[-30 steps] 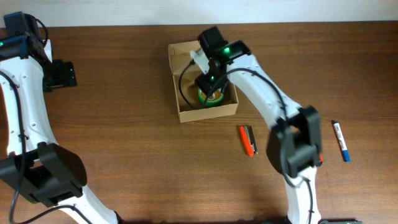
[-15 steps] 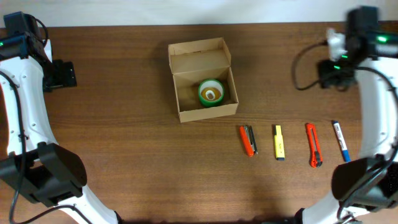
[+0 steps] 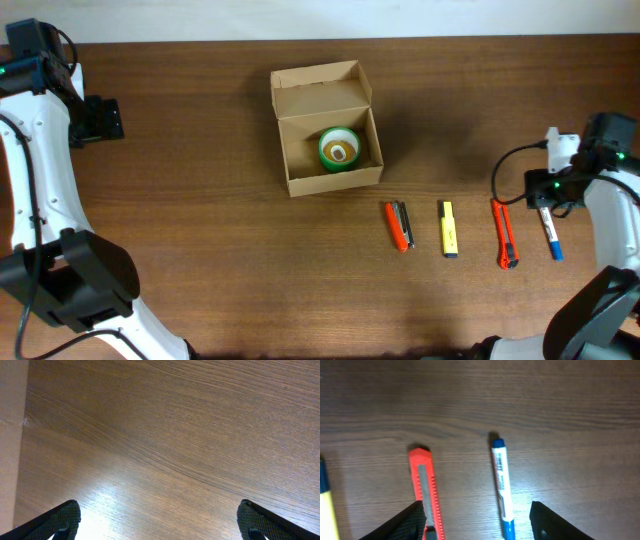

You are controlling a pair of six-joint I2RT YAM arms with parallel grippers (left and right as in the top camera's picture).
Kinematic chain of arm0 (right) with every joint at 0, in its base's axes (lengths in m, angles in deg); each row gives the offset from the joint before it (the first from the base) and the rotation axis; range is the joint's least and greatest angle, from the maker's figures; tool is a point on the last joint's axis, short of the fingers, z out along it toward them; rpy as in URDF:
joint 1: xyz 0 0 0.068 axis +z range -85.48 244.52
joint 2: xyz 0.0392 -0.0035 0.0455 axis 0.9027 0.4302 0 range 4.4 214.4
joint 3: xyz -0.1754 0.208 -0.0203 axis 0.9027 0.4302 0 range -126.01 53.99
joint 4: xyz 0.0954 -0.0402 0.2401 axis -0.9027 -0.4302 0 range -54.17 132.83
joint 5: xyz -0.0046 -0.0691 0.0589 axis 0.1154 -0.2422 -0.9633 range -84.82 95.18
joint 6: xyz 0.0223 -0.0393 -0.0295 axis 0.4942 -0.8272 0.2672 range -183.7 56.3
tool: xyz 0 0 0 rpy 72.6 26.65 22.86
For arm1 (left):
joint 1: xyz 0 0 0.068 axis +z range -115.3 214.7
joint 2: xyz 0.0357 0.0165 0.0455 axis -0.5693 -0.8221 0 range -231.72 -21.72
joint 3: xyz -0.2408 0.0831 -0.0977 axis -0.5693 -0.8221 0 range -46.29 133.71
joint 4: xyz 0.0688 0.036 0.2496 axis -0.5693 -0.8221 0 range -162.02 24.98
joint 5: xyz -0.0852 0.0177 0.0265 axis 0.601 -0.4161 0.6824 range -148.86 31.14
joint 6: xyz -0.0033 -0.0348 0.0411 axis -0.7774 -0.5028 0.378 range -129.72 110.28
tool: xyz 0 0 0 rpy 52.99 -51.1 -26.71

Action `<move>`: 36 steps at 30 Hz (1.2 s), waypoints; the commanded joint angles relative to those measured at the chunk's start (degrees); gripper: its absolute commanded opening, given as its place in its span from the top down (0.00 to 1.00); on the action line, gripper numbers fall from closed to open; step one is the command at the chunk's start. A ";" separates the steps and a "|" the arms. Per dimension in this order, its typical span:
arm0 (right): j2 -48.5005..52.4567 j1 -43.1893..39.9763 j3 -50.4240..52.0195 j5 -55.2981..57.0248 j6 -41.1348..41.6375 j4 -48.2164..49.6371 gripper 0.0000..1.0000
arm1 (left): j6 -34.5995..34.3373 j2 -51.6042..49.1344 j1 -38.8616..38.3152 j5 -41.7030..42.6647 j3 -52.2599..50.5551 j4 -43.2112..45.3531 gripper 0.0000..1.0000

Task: Pack container
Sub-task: 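Move the right gripper to the blue-capped marker and grasp it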

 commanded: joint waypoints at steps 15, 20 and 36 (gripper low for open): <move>1.75 -13.62 0.50 -5.05 -2.78 3.15 0.38 | -0.57 -0.50 0.15 0.35 -0.44 0.09 0.00; 3.08 -13.51 0.50 -4.96 -3.85 2.45 0.39 | -0.57 -0.50 0.15 0.35 -0.44 0.09 0.00; 13.51 -7.87 0.50 2.45 -8.13 2.45 0.45 | -0.57 -0.50 0.15 0.35 -0.44 0.09 0.00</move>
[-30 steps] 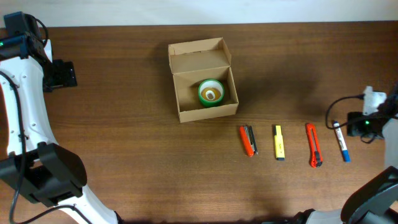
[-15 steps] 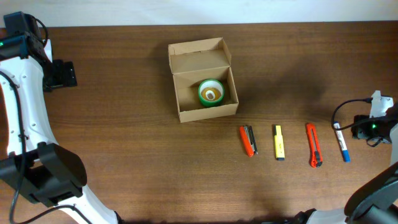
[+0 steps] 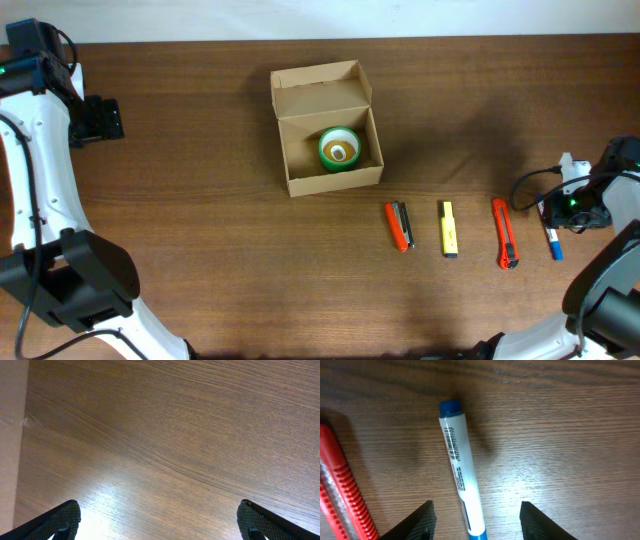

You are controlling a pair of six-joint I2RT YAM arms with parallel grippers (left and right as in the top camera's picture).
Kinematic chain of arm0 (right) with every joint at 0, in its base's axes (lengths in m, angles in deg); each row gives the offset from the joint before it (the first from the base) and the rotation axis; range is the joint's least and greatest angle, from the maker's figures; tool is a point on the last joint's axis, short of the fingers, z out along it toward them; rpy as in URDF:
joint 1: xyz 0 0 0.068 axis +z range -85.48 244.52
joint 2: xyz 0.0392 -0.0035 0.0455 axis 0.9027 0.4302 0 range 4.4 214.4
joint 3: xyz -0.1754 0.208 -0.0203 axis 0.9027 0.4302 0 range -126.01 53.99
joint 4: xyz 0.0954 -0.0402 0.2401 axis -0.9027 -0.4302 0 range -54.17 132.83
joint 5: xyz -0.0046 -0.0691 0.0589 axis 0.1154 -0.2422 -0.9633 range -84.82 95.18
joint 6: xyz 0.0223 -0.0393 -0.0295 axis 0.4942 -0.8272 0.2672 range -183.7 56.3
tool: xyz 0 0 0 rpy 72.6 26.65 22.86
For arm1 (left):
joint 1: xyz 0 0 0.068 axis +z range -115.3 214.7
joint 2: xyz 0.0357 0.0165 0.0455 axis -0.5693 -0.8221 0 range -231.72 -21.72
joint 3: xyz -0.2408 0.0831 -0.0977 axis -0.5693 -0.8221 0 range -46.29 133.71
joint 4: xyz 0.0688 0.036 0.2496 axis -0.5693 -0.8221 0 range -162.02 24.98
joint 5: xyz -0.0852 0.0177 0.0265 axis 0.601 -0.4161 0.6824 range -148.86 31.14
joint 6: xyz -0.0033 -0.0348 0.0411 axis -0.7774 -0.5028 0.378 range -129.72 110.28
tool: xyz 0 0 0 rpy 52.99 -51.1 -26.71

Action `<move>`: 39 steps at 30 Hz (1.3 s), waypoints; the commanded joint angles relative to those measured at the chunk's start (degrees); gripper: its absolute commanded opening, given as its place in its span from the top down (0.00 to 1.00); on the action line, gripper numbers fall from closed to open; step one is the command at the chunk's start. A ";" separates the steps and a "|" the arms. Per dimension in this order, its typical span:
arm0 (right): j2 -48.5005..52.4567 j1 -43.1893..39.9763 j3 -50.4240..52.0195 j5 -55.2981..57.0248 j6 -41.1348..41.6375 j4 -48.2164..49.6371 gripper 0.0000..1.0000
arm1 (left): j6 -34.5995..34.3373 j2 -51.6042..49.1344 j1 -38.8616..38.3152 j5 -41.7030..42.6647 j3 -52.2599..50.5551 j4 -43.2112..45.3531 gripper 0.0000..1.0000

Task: Pack container
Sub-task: 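Move the right gripper to the blue-capped marker and grasp it, then place the marker into the box and withdraw the right gripper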

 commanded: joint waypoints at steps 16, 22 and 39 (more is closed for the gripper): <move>5.79 0.42 0.24 1.62 0.59 0.76 0.94 | -0.57 -0.50 0.15 0.37 -0.44 0.09 0.00; 5.77 0.46 -0.68 -0.17 18.29 3.69 0.96 | -0.57 -0.50 0.15 0.37 -0.44 0.09 0.00; 5.44 28.79 -58.99 -5.57 30.36 -34.27 0.96 | -0.57 -0.50 0.15 0.37 -0.44 0.09 0.00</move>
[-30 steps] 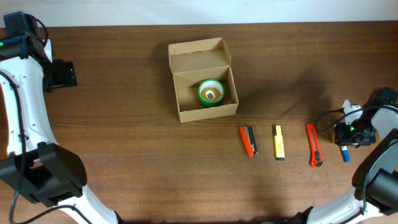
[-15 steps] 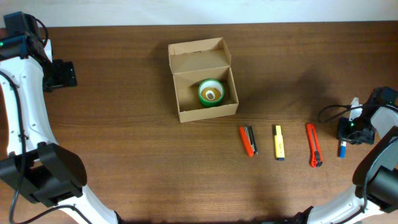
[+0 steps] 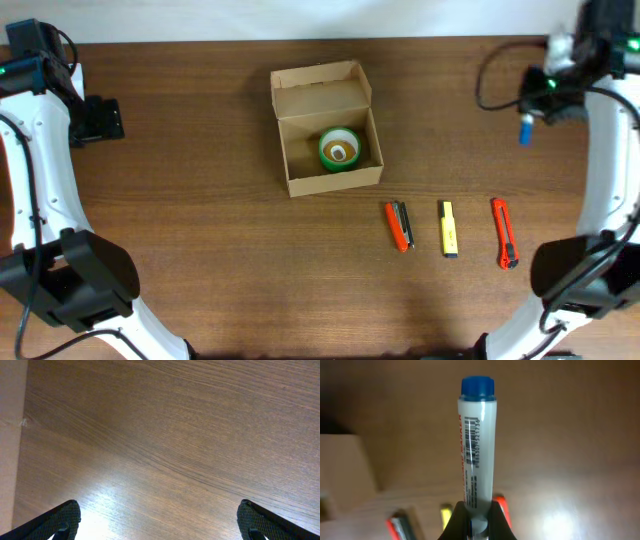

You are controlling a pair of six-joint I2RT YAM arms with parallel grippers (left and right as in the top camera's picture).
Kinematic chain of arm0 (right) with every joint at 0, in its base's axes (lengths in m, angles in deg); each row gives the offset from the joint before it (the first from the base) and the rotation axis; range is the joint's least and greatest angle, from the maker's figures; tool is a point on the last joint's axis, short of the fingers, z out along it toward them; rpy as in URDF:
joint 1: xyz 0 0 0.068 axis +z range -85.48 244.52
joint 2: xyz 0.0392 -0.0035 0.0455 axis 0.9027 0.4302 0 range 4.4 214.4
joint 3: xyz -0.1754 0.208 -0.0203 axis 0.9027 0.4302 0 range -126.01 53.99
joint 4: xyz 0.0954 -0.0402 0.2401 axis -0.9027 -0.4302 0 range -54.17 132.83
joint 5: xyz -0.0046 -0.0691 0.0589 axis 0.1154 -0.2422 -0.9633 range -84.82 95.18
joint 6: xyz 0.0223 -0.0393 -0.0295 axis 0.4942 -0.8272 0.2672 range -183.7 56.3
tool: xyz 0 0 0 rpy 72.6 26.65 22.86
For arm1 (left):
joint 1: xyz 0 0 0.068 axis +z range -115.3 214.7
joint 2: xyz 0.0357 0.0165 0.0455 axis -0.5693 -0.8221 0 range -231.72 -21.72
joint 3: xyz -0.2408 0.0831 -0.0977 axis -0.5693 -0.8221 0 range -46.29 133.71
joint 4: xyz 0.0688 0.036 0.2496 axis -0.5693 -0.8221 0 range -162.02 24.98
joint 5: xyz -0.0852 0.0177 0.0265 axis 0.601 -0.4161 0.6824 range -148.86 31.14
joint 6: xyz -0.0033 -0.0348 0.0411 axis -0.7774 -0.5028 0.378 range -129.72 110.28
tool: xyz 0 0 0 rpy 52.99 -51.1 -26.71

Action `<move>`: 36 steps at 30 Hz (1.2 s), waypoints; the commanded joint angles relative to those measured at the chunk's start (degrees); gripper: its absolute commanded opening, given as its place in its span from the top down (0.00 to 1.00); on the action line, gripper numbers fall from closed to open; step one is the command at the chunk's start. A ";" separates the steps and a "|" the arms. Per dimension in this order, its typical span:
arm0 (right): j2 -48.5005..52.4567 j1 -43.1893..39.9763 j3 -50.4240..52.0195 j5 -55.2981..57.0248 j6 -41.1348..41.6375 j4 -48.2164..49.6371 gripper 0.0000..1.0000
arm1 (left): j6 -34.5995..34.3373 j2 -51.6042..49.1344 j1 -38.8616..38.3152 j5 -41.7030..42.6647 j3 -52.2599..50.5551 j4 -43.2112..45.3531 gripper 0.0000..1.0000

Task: Pack container
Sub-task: 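Place the marker into the box and withdraw the right gripper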

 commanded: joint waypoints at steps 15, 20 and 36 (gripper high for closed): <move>7.26 34.32 -5.88 -10.82 -53.86 4.74 0.96 | -0.55 -0.50 0.15 0.20 -0.39 0.00 0.00; 18.32 34.38 -5.88 -10.82 -58.25 0.17 0.96 | -0.57 -0.50 0.15 0.20 -0.39 0.00 0.00; 26.73 37.70 -5.77 -14.25 -61.48 -0.90 0.96 | -0.57 -0.50 0.15 0.20 -0.39 0.00 0.00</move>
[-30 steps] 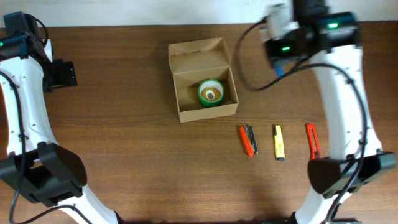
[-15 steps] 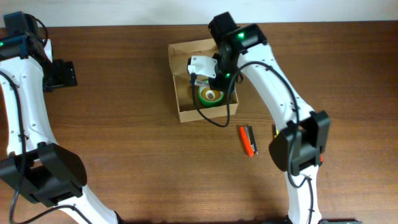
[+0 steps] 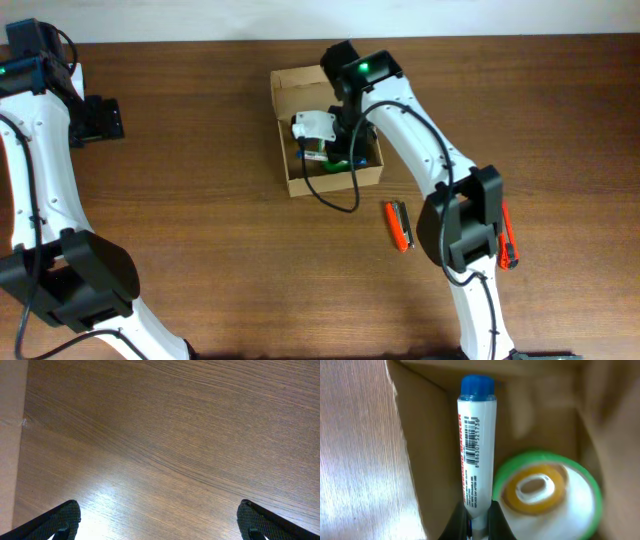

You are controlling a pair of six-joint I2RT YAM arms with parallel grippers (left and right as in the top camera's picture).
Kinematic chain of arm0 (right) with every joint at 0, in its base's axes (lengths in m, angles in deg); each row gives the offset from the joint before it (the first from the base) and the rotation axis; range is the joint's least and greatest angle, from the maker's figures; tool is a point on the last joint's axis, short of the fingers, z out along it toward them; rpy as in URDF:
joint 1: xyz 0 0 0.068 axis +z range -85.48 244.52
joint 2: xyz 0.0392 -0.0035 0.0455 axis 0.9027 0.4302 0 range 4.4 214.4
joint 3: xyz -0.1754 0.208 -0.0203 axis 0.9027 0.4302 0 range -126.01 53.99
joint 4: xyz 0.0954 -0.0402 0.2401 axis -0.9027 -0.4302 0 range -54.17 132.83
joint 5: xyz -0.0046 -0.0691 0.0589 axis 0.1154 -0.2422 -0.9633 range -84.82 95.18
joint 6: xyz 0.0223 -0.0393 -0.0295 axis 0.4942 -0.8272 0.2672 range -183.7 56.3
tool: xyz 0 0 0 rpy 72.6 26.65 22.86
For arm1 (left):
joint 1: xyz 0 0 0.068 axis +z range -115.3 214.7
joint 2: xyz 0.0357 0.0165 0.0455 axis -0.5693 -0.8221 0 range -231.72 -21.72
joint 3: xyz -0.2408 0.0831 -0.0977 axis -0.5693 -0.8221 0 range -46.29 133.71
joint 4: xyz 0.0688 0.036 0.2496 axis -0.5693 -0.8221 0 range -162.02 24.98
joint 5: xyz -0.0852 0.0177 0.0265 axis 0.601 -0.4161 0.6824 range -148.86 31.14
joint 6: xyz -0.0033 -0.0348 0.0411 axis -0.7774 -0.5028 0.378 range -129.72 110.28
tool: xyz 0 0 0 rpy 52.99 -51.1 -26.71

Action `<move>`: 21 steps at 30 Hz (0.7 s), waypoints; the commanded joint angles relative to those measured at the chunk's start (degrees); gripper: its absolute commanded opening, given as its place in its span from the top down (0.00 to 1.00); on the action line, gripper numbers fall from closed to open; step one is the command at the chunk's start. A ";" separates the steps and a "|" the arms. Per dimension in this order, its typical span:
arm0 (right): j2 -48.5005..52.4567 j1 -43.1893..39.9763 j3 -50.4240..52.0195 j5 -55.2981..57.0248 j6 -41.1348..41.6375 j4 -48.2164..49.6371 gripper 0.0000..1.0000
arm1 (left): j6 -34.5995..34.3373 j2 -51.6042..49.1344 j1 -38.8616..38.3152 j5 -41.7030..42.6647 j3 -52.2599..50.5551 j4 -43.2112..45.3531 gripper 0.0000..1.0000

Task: Pack container
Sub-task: 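Place the marker into the box and withdraw the right gripper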

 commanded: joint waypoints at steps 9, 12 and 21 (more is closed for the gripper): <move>3.96 2.67 -0.02 -2.03 2.08 0.48 0.64 | -0.57 -0.50 0.15 0.17 -0.39 -0.04 0.00; 3.91 2.67 -1.33 0.00 4.50 0.48 0.49 | -0.55 -0.50 0.15 0.17 -0.39 -0.04 0.00; -0.17 1.90 -17.97 13.49 28.44 6.05 0.21 | -0.57 -0.50 0.15 0.17 -0.39 -0.04 0.00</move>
